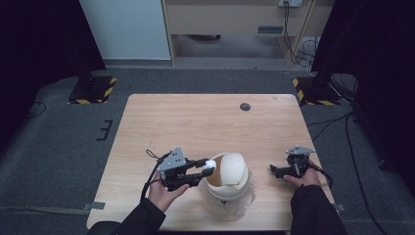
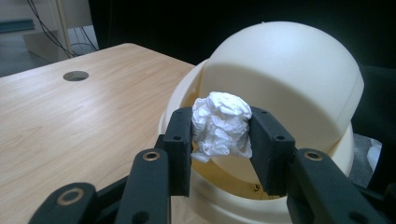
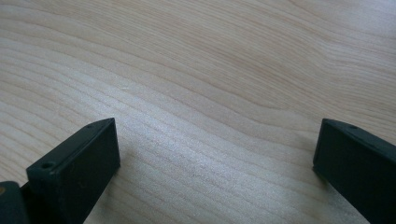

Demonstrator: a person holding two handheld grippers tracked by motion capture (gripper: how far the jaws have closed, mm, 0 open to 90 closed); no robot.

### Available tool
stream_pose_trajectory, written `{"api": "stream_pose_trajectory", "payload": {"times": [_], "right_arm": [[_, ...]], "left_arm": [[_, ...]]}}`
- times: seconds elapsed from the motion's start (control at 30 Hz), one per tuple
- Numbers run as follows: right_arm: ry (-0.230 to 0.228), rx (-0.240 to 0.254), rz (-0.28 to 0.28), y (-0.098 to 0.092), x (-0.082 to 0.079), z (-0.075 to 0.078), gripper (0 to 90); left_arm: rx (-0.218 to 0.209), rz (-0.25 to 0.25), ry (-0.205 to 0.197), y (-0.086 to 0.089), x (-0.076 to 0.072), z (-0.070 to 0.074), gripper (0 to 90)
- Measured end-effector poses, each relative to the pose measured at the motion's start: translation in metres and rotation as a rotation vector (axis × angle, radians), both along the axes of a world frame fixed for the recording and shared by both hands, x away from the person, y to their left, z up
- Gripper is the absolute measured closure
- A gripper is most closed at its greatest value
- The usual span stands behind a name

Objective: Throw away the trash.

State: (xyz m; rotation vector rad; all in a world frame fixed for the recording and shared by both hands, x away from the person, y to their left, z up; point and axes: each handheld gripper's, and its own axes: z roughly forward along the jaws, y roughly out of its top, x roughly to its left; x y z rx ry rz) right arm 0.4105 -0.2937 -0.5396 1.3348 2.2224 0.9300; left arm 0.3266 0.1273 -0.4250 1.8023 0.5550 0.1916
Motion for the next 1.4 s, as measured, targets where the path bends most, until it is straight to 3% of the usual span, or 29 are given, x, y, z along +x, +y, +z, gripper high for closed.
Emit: {"api": "stream_pose_trajectory", "payload": {"times": [0.3,0.57,0.77,0.97,1.4], "right_arm": [[0.000,0.000,0.000,0.000,0.000,0.000,0.7],[0.000,0.000,0.000,0.000,0.000,0.000,0.7],[0.000,0.000,0.000,0.000,0.000,0.000,0.7],[0.000,0.000,0.000,0.000,0.000,0.000,0.7],[0.000,0.000,0.000,0.000,0.000,0.000,0.7]], "left_arm": [[0.007,-0.030,-0.005,-0.006,0.000,-0.004,53.7],[0.002,-0.029,-0.006,0.000,0.002,-0.001,46.3],[-0.028,0.028,-0.008,0.018,0.006,0.003,42.8],[-0.029,0.087,-0.006,0.034,0.013,0.003,38.2],[0.062,0.213,0.040,0.061,0.029,-0.017,29.2]]}}
